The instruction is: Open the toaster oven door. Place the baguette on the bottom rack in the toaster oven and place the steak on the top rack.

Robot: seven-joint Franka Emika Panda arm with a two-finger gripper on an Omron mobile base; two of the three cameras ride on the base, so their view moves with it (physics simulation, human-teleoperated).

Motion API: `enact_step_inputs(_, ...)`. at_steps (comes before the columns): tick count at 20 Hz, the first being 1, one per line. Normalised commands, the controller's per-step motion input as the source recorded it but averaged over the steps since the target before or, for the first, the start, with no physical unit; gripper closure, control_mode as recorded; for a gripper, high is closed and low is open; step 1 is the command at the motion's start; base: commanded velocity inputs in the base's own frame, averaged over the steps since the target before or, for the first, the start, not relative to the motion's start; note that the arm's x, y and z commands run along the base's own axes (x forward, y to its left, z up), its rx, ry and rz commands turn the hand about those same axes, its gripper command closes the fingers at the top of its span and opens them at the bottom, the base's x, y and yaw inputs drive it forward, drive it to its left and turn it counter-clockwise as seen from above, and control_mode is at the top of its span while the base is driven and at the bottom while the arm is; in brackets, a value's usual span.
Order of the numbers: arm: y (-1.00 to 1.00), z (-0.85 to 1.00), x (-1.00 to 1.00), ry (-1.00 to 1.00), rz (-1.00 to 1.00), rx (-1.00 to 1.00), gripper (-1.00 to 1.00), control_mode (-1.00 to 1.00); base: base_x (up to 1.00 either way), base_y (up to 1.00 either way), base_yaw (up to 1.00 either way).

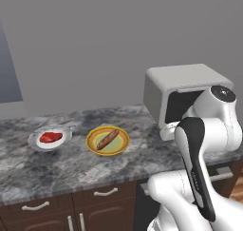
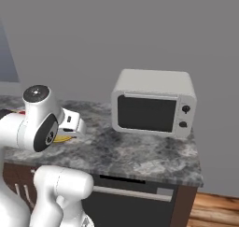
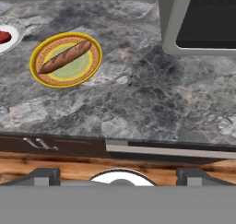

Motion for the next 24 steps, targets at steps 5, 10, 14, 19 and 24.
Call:
enact_step_inputs(5, 0.00, 0.00, 0.00, 0.00, 0.00, 0.00, -1.00, 1.00, -0.06, 0.19, 0.00)
enact_step_inputs(10, 0.00, 0.00, 0.00, 0.00, 0.02, 0.00, -1.00, -1.00, -0.01, 0.00, 0.00)
enact_step_inputs(14, -0.04, 0.00, 0.00, -0.01, 0.00, 0.00, -1.00, -1.00, 0.00, 0.00, 0.00)
enact_step_inputs(19, -0.20, 0.00, 0.00, -0.05, 0.00, 0.05, -1.00, -1.00, 0.00, 0.00, 0.00)
enact_step_inputs(24, -0.40, 0.00, -0.02, -0.06, -0.01, 0.19, -1.00, -1.00, 0.00, 0.00, 0.00)
